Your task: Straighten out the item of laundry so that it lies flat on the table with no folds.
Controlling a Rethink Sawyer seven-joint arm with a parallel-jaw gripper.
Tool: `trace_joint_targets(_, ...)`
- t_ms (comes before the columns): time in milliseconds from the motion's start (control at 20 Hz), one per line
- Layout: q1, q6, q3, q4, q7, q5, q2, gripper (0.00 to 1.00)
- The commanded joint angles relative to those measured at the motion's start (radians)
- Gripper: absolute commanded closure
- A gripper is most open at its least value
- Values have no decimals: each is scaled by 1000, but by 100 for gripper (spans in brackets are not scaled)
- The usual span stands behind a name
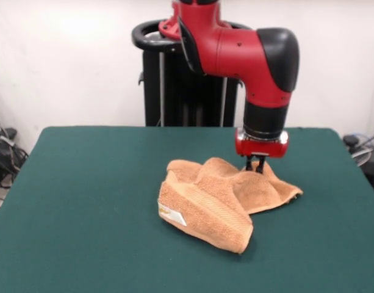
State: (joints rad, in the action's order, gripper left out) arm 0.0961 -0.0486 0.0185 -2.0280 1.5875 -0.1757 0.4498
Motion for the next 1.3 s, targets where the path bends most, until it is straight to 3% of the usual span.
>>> trace_joint_targets(50, 19, 21, 125, -80, 349, -114, -47, 100)
trace_joint_targets(400, -71, 16, 128, -193, 425, -193, 47, 100)
trace_joint_targets(800, 3, 135, 272, -261, 449, -237, 42, 100)
trace_joint_targets(1000, 24, 112, 342, -276, 458, -222, 30, 100)
trace_joint_targets(1300, 0, 22, 377, -169, 427, -199, -69, 100)
